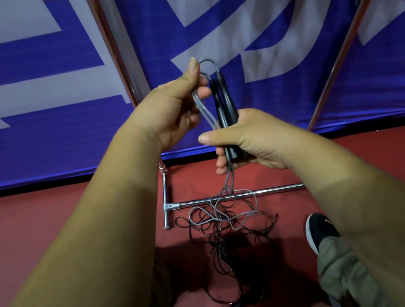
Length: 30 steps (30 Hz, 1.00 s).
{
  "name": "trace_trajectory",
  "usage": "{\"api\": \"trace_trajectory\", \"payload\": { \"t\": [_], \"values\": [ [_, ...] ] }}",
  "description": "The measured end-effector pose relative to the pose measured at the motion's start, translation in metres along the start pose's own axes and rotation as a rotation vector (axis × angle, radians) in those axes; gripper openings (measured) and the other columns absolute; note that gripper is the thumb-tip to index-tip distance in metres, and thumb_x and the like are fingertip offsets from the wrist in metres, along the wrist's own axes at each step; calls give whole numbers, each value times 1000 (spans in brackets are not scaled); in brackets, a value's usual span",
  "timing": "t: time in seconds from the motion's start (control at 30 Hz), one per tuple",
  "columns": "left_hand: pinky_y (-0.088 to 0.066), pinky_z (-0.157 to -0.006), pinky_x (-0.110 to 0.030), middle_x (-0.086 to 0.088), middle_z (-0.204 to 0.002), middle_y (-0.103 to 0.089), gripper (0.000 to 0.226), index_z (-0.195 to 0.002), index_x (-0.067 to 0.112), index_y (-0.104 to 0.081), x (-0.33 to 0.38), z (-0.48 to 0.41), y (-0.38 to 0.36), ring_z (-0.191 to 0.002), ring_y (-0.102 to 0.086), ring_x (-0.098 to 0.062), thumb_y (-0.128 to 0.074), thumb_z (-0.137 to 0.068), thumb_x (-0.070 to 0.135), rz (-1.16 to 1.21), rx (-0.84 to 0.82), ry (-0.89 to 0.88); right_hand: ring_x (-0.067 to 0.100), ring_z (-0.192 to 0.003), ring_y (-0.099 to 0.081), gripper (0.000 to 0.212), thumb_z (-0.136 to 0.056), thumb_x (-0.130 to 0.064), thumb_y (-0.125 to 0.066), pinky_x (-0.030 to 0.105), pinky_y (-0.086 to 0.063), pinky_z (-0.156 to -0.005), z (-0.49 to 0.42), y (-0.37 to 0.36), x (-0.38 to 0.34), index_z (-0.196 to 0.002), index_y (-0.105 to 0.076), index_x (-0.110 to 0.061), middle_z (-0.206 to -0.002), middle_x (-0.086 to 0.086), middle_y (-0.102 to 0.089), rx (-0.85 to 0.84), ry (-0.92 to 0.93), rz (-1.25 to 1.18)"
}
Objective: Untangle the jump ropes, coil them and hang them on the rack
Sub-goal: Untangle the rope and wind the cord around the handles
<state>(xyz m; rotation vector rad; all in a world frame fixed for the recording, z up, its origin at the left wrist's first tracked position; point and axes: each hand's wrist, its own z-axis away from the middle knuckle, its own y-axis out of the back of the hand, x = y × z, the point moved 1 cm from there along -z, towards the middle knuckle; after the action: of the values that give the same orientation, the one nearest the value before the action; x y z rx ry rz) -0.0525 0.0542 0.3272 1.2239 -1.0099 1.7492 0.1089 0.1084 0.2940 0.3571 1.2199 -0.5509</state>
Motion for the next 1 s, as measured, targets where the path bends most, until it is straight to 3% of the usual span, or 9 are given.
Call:
{"api": "trace_trajectory", "payload": {
  "t": [0.07,0.27,0.37,0.43,0.53,0.6,0.67,0.83,1.0],
  "values": [
    [-46,-72,-24,7,-73,-67,33,-99,19,-69,1,2,-2,-75,-66,-9,-61,-101,51,3,-26,19,31,-68,-75,16,-96,-11,-76,47,-65,-71,-1,0,3,-91,-65,-2,-73,15,-66,10,-31,40],
    [-52,-67,-22,7,-87,-76,23,-99,22,-70,3,3,-1,-72,-67,-7,-66,-101,44,43,-78,95,37,-85,-80,4,-100,-5,-57,58,-65,-86,-6,0,7,-101,-61,-3,-81,18,-72,31,-38,110],
    [-55,-70,-27,6,-79,-68,23,-94,22,-68,2,1,1,-74,-70,-13,-72,-97,44,6,-36,131,34,-81,-81,8,-99,-7,-51,57,-66,-83,-8,2,9,-105,-55,-10,-76,14,-69,90,-41,222],
    [-58,-68,-31,3,-76,-64,20,-102,17,-70,0,-1,1,-74,-73,-18,-76,-95,35,-29,13,110,30,-74,-80,14,-99,-8,-48,54,-67,-79,-10,2,10,-109,-55,-15,-75,13,-67,135,-44,292],
    [-55,-64,-32,0,-81,-67,24,-116,13,-70,-2,-3,0,-69,-70,-21,-74,-95,22,-137,68,22,24,-62,-74,25,-97,-6,-48,49,-68,-69,-12,3,12,-117,-59,-16,-76,14,-64,157,-40,341],
    [-48,-59,-29,2,-81,-66,29,-121,19,-73,-2,-3,0,-61,-62,-18,-76,-94,27,-211,83,-21,25,-57,-69,28,-96,-3,-50,53,-67,-68,-13,4,14,-119,-59,-16,-74,14,-61,164,-41,349],
    [-41,-55,-25,4,-78,-62,27,-117,22,-78,-2,-3,2,-56,-52,-14,-78,-93,35,-251,82,-51,26,-54,-64,26,-97,0,-53,55,-67,-67,-14,3,14,-117,-58,-16,-72,16,-58,165,-40,357],
    [-37,-50,-22,3,-69,-50,24,-103,15,-83,-8,-9,7,-54,-42,-12,-73,-99,36,-339,94,-105,23,-45,-62,20,-94,-4,-73,37,-60,-52,-15,4,15,-106,-58,-10,-63,13,-58,177,-32,430],
    [-34,-48,-19,4,-62,-47,22,-100,11,-83,-12,-13,2,-52,-38,-10,-72,-99,30,-313,221,-156,25,-46,-63,15,-99,-14,-72,37,-60,-53,-20,4,15,-98,-58,-9,-64,11,-58,252,8,439]
  ]
}}
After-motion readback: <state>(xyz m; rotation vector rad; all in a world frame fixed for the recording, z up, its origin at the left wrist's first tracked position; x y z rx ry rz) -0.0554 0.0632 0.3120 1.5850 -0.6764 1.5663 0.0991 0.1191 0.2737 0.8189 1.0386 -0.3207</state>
